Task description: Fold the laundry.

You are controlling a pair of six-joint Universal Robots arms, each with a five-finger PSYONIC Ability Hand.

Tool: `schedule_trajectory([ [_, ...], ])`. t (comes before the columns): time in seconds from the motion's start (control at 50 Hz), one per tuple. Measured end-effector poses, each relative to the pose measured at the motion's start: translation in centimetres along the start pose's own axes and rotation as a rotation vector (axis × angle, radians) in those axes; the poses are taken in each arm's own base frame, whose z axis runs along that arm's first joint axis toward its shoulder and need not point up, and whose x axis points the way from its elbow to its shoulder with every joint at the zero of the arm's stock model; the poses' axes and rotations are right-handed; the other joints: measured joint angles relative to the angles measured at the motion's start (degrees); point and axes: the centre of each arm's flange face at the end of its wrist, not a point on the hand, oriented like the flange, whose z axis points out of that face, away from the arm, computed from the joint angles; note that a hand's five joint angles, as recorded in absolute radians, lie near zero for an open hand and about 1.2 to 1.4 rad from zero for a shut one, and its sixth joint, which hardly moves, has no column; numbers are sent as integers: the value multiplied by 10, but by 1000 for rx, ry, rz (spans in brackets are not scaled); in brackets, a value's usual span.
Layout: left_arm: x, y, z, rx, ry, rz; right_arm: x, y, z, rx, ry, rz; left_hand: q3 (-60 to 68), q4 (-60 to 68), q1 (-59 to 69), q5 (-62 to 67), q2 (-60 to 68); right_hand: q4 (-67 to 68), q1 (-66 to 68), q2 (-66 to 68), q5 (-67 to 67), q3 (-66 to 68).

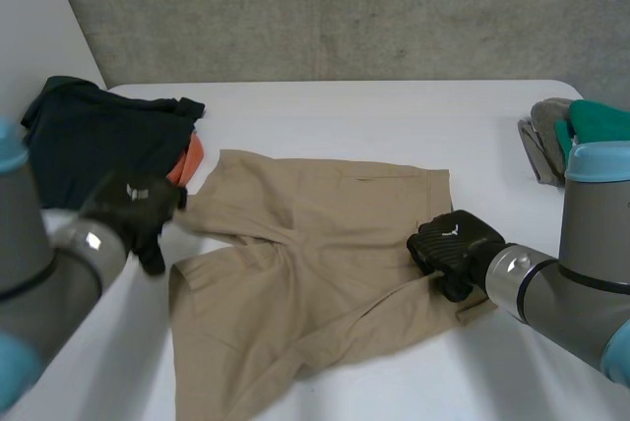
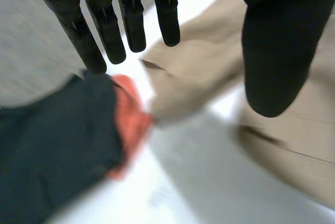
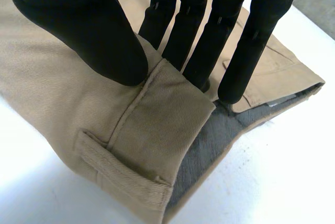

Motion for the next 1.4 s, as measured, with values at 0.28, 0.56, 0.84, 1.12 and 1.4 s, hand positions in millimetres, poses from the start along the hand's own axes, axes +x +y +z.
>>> schedule_trajectory([
  [0.28,56,60,-89,-313,301,-209,1,-6,4,47,75,86,8,11,0,10,7,0,0,0,0,0],
  [0.56,68,71,-78,-339,271,-159,13,-13,1,99,159,155,7,10,0,8,6,0,0,0,0,0],
  [0.84,81,67,-64,-202,156,-66,10,-15,-4,94,150,141,428,432,411,413,430,0,0,0,0,0],
  [1.12,75,57,-107,-225,325,185,-19,28,-76,-278,-187,-374,429,434,411,413,431,0,0,0,0,0],
  [1.4,43,-7,21,45,46,94,19,-17,2,9,112,-174,430,434,411,413,432,0,0,0,0,0],
])
